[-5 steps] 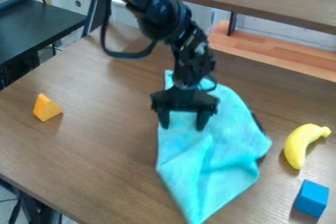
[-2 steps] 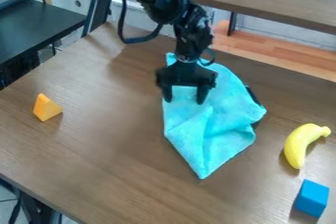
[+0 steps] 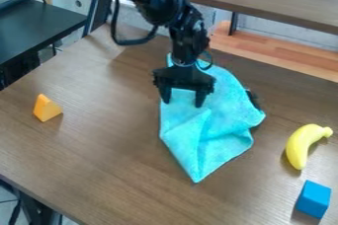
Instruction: Touch the cloth
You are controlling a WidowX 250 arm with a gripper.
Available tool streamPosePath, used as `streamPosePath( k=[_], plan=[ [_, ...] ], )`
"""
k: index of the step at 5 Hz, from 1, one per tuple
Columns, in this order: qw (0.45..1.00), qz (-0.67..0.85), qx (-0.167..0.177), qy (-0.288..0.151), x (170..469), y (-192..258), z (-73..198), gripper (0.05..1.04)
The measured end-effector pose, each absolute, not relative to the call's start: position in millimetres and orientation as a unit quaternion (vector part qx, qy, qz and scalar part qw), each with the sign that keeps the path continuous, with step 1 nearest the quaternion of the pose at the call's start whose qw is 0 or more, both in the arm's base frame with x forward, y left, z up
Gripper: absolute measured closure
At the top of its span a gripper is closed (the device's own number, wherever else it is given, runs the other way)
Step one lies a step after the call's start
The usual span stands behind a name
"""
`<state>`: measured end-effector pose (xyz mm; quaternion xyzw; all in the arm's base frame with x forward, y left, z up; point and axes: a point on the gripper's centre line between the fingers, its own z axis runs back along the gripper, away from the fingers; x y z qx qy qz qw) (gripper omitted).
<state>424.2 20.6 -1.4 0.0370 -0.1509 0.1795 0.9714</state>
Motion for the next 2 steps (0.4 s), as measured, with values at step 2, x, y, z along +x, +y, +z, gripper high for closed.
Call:
streamPosePath(
  k=[2],
  plan=[
    [0.966, 0.195, -0.008, -0.169, 418, 8, 52, 0.085]
  ],
)
